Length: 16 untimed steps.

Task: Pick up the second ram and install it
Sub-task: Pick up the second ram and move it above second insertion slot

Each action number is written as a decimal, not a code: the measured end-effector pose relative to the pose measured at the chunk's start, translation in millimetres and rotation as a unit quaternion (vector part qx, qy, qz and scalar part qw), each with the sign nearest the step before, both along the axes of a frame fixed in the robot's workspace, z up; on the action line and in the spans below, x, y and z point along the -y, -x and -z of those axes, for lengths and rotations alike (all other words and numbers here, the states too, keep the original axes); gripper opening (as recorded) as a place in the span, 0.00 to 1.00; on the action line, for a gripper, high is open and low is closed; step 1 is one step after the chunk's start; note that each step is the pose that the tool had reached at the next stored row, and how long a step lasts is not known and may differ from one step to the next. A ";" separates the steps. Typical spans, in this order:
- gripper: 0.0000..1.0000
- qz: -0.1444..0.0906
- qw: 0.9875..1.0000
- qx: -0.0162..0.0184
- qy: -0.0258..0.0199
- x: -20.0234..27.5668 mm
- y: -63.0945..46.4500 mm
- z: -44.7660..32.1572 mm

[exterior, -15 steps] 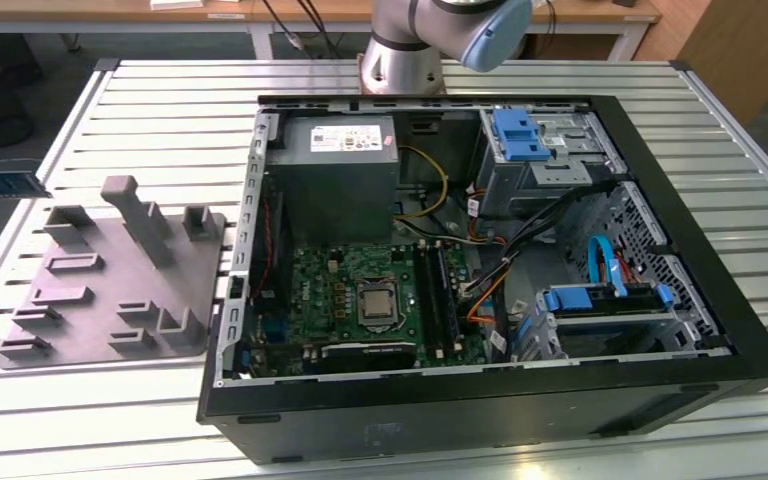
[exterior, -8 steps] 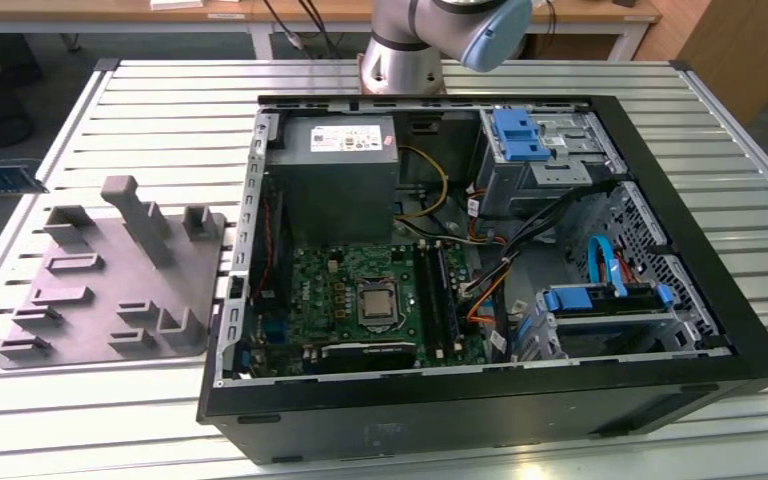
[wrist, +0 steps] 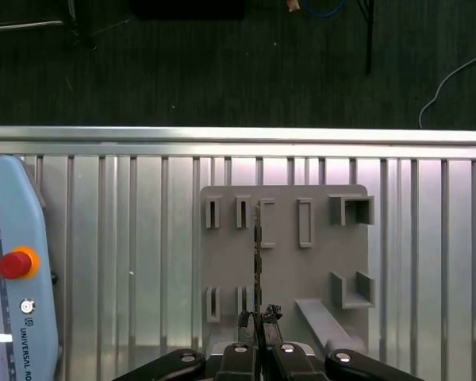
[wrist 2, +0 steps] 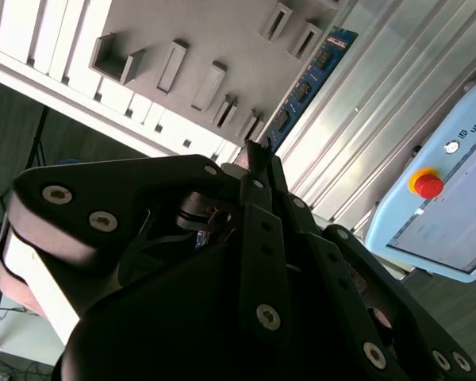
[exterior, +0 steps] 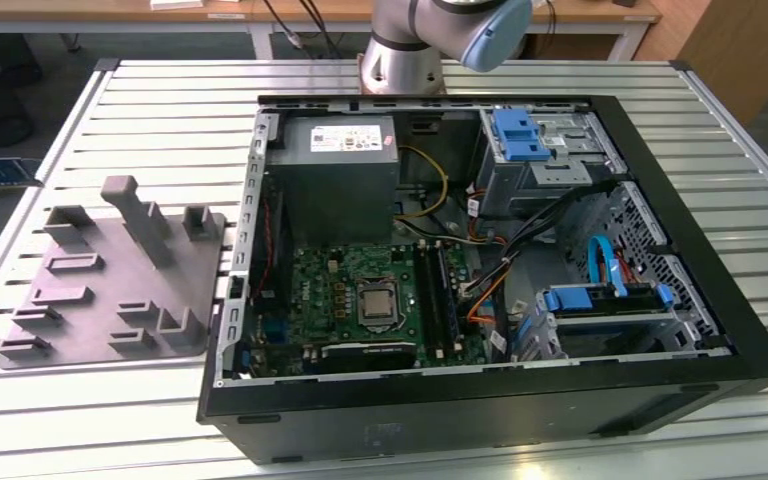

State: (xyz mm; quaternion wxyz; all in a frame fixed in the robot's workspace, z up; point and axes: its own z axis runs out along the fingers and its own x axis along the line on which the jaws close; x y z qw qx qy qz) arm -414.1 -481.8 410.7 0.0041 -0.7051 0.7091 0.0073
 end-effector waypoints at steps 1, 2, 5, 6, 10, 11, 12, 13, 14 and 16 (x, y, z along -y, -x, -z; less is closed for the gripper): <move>0.14 0.000 1.000 0.000 0.000 0.0 0.0 -1.0; 0.14 0.000 1.000 0.000 0.000 0.0 0.0 -2.0; 0.14 0.000 1.000 0.000 -0.001 0.0 0.0 -4.2; 0.14 0.000 1.000 0.000 -0.001 0.0 0.0 -4.2; 0.14 0.000 1.000 0.000 -0.001 0.0 0.0 -4.2; 0.14 0.000 1.000 0.000 -0.001 0.0 0.0 -4.2; 0.14 0.000 1.000 0.000 -0.001 0.0 0.0 -4.2; 0.14 0.000 1.000 0.000 -0.001 0.0 0.0 -4.2; 0.14 0.000 1.000 0.000 -0.001 0.0 -0.4 -4.3; 0.14 0.000 1.000 0.000 -0.001 0.0 -2.9 -4.2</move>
